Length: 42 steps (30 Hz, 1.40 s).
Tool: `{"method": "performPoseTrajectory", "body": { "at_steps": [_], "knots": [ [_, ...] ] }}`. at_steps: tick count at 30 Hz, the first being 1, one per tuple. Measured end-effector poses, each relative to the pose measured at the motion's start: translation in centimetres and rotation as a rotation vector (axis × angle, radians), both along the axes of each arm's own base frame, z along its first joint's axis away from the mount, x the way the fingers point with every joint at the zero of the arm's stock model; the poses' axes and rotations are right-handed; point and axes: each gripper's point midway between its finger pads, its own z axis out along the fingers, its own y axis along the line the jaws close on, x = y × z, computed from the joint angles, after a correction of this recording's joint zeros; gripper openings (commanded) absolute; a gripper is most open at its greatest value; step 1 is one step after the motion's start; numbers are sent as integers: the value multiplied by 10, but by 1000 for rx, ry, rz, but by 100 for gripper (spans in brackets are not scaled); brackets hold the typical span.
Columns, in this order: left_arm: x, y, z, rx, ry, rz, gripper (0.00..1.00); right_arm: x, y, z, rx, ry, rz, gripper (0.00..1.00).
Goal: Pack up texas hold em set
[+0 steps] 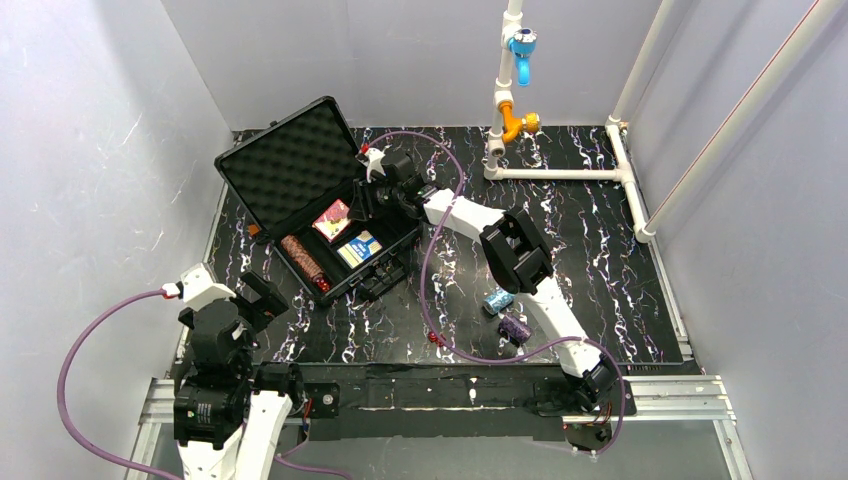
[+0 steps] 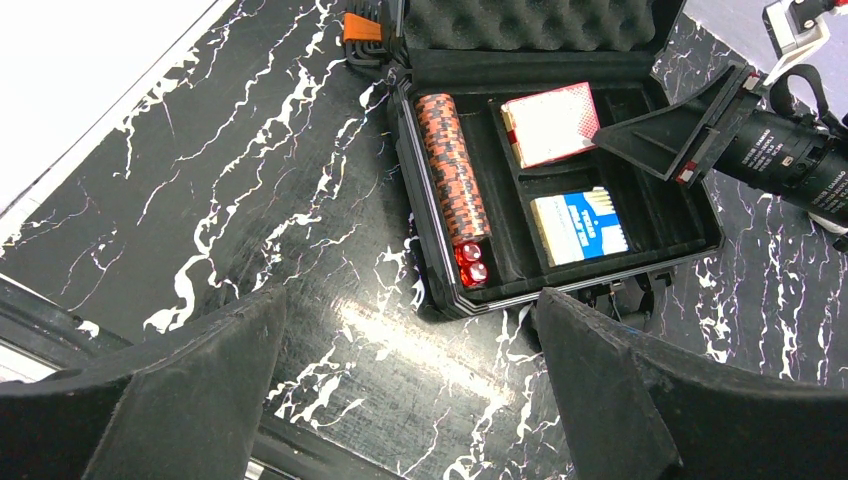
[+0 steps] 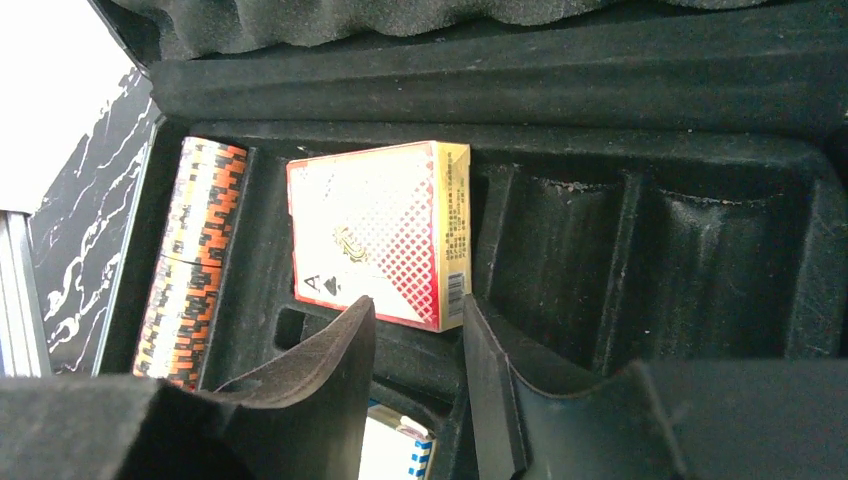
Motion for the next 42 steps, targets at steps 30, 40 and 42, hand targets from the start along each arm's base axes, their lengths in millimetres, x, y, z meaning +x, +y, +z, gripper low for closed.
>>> {"method": "performPoseTrajectory", "body": {
  "at_steps": [30,40,42],
  "knots": [
    [3,-2,0,0,7,-11,95,-4,4,-8,-47,-31,-27,37],
    [4,-3,1,-4,4,-16,95,-11,1,-15,-62,11,-41,36],
    [4,-3,0,-5,5,-18,95,-12,1,-14,-67,12,-46,39]
  ]
}}
